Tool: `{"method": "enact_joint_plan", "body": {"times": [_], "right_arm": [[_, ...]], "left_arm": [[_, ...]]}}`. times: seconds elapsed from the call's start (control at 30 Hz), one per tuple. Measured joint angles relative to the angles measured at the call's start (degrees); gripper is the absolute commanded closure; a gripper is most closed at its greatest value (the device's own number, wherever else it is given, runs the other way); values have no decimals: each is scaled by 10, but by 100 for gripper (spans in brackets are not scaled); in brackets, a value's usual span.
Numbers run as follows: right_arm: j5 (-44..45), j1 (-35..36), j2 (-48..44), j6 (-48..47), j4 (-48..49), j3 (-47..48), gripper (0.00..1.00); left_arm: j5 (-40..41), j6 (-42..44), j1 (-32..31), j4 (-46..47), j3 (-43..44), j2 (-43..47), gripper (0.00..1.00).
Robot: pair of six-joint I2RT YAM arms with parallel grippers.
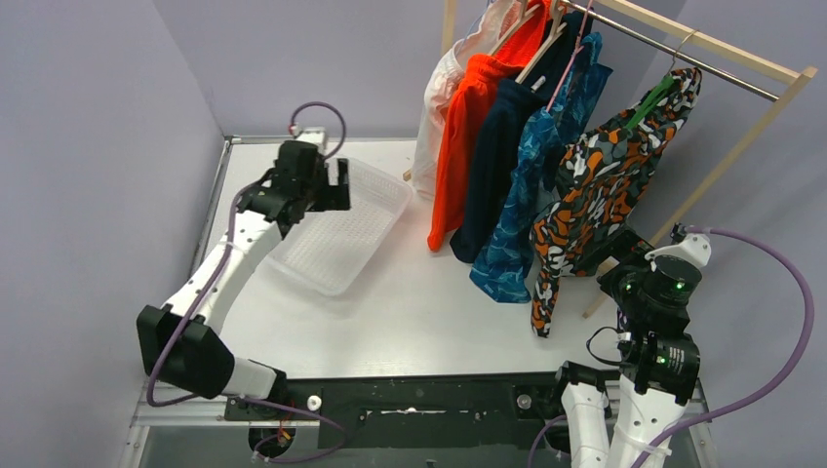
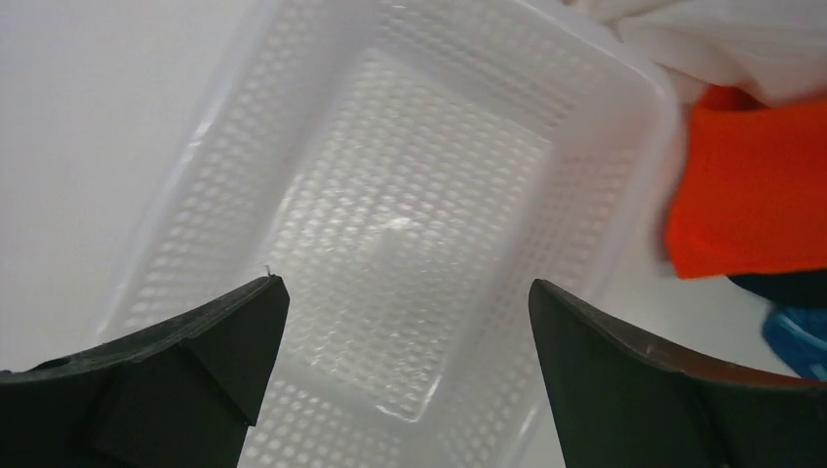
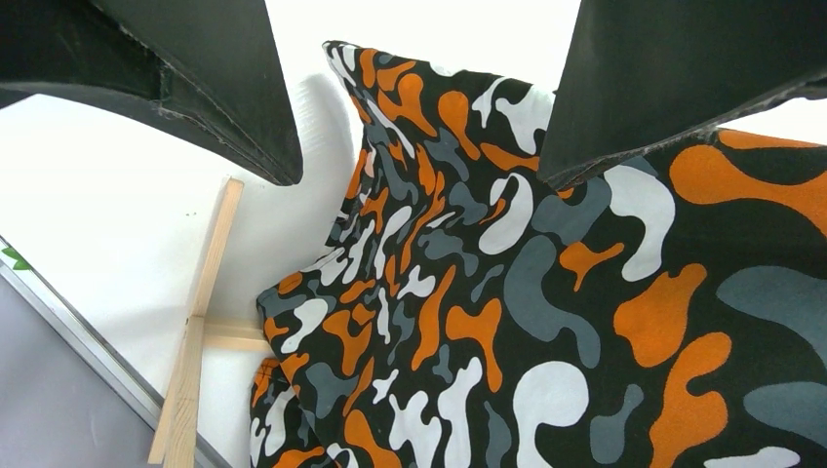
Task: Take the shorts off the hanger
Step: Move the basket to the center of the board.
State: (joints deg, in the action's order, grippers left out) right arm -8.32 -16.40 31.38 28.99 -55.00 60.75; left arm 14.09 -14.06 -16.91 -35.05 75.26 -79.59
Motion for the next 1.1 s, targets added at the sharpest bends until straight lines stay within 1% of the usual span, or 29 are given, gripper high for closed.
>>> {"method": "enact_joint_plan", "body": {"times": [0.07, 0.13, 0.17, 0.27, 0.33, 0.43, 0.5, 0.57, 0.73, 0.83, 0.97, 1.1], "right_arm": [[0, 0, 0, 0, 0, 0, 2], [0, 0, 0, 0, 0, 0, 2], [0, 0, 0, 0, 0, 0, 2], [0, 0, 0, 0, 0, 0, 2], [0, 0, 0, 0, 0, 0, 2], [0, 0, 0, 0, 0, 0, 2], [0, 0, 0, 0, 0, 0, 2], [0, 2, 0, 0, 0, 0, 2], [2, 5, 0, -5, 0, -1, 2], [10, 9, 0, -12, 1, -1, 2], [16, 11, 4, -16, 1, -1, 2], [22, 11, 7, -21, 2, 1, 2]], "left_arm": [[-45, -2, -42, 22, 9, -31, 3], [-68, -2, -77, 37, 21, -74, 3], [-71, -2, -99, 39, 35, -110, 3], [-68, -6, -140, 31, 78, -210, 4], [-57, -13, -154, 19, 99, -270, 4], [-36, -27, -153, 2, 93, -313, 6], [-36, -49, -140, 0, 66, -313, 8], [-43, -69, -119, 14, 33, -290, 9], [-64, -102, -24, 41, -93, -194, 10], [-66, -113, 21, 39, -147, -152, 10], [-77, -107, 31, 33, -175, -123, 9], [-86, -98, 10, 28, -168, -86, 7]]}}
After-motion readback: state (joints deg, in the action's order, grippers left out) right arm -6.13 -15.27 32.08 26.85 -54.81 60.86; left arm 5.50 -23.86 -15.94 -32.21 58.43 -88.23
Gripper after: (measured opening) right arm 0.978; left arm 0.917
